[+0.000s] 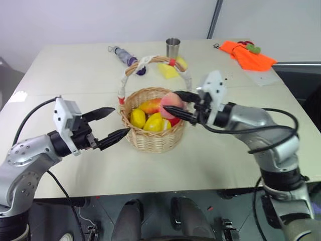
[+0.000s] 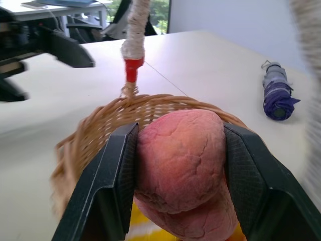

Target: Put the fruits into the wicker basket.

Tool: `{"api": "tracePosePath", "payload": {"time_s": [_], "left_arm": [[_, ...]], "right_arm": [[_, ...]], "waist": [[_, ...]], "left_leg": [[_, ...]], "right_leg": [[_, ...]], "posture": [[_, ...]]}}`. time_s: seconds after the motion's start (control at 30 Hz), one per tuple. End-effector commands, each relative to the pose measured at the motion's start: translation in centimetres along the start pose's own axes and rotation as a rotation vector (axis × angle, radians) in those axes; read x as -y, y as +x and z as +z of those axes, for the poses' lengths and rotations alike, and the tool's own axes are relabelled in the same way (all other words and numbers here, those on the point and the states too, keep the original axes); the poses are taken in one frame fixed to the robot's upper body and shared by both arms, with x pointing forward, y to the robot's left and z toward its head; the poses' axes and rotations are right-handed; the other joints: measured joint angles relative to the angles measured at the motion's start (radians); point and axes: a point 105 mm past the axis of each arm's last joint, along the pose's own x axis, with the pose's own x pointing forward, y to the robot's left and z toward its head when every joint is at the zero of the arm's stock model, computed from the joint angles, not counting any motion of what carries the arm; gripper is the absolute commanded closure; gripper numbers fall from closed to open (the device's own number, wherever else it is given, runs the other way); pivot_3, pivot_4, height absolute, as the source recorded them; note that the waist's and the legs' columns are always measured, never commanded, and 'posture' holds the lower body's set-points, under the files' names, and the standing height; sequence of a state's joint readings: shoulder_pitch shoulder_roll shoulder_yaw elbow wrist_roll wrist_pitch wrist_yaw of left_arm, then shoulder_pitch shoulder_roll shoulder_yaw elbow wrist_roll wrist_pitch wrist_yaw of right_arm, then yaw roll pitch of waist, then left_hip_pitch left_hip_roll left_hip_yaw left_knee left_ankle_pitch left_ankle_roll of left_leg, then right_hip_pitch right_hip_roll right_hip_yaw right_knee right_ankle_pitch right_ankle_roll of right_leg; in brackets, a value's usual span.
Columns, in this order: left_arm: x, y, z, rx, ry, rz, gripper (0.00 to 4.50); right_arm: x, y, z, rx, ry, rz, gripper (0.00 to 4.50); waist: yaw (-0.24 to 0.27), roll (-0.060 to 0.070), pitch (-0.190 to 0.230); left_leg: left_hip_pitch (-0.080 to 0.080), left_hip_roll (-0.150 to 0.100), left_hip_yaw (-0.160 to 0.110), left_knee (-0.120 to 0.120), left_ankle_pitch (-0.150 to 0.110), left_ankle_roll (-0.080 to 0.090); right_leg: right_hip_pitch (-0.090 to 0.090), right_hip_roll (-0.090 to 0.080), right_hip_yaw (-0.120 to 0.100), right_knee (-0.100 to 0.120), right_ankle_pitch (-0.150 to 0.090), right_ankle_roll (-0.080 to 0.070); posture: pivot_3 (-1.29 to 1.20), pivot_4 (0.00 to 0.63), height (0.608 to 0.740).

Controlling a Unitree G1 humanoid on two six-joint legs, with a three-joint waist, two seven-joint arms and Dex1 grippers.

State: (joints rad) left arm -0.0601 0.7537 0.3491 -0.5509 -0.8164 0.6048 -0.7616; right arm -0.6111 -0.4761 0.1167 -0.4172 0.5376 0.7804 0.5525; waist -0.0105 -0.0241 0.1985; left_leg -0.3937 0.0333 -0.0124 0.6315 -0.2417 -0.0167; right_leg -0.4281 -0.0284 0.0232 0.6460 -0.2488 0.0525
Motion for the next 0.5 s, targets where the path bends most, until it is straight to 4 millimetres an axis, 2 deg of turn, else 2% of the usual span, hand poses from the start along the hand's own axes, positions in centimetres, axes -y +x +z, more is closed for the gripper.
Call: {"api": "tracePosePath", "payload": {"time_s": [0.03, 0.1, 0.13, 0.27, 0.37, 0.43, 0.5], "left_arm": [[0.4, -0.4, 0.7, 0.03, 0.031, 0.015, 0.0], [0.6, -0.4, 0.6, 0.032, 0.025, 0.019, 0.0], [0.6, -0.5, 0.5, 0.031, 0.023, 0.021, 0.0], [0.5, -0.6, 0.3, 0.031, 0.012, 0.029, 0.0], [0.2, -0.7, 0.2, 0.043, 0.001, 0.033, 0.0], [0.1, -0.6, 0.2, 0.055, -0.004, 0.027, 0.0], [0.2, -0.4, 0.2, 0.072, -0.005, 0.015, 0.0]], "right_arm": [[-1.2, 0.5, 0.8, 0.035, -0.068, 0.025, 1.17], [-1.5, -0.1, 1.3, 0.06, -0.108, 0.03, 0.19], [-1.8, -0.6, 1.6, 0.076, -0.128, 0.047, 0.04], [-2.6, -3.5, 2.1, 0.105, -0.109, 0.133, 0.04], [-2.6, -6.5, 1.5, 0.09, -0.019, 0.168, 0.04], [-1.5, -7.5, 1.2, 0.092, 0.026, 0.11, 0.04], [0.3, -7.5, 0.7, 0.087, 0.04, 0.003, 0.04]], "waist": [[-0.003, 0.0, 0.0], [-0.003, 0.0, 0.0], [-0.002, 0.0, 0.0], [-0.002, 0.0, 0.0], [-0.001, 0.0, 0.0], [-0.002, 0.0, 0.0], [-0.009, 0.0, 0.0]], "left_leg": [[0.0, 0.0, 0.0, 0.0, 0.0, 0.0], [0.0, 0.0, 0.001, 0.0, 0.0, 0.0], [0.0, 0.0, 0.001, 0.0, 0.0, 0.0], [0.001, 0.0, 0.0, 0.0, 0.0, 0.0], [0.001, 0.0, 0.001, 0.0, 0.0, 0.0], [0.002, 0.0, 0.001, 0.0, 0.0, 0.0], [0.002, 0.0, 0.001, 0.0, 0.0, 0.0]], "right_leg": [[0.0, 0.0, 0.0, 0.0, 0.0, 0.0], [0.0, -0.001, 0.0, 0.0, 0.0, 0.0], [0.0, 0.0, 0.0, 0.0, 0.0, 0.0], [0.0, 0.0, 0.0, 0.001, 0.0, 0.0], [0.0, 0.0, 0.0, 0.001, 0.0, 0.0], [0.001, 0.0, 0.0, 0.0, 0.0, 0.0], [0.001, 0.001, 0.0, 0.001, 0.0, 0.0]], "posture": [[0.0, 0.15, 0.74], [0.0, 0.15, 0.74], [0.0, 0.15, 0.74], [0.0, 0.15, 0.74], [0.0, 0.15, 0.74], [0.0, 0.15, 0.74], [0.0, 0.15, 0.74]]}}
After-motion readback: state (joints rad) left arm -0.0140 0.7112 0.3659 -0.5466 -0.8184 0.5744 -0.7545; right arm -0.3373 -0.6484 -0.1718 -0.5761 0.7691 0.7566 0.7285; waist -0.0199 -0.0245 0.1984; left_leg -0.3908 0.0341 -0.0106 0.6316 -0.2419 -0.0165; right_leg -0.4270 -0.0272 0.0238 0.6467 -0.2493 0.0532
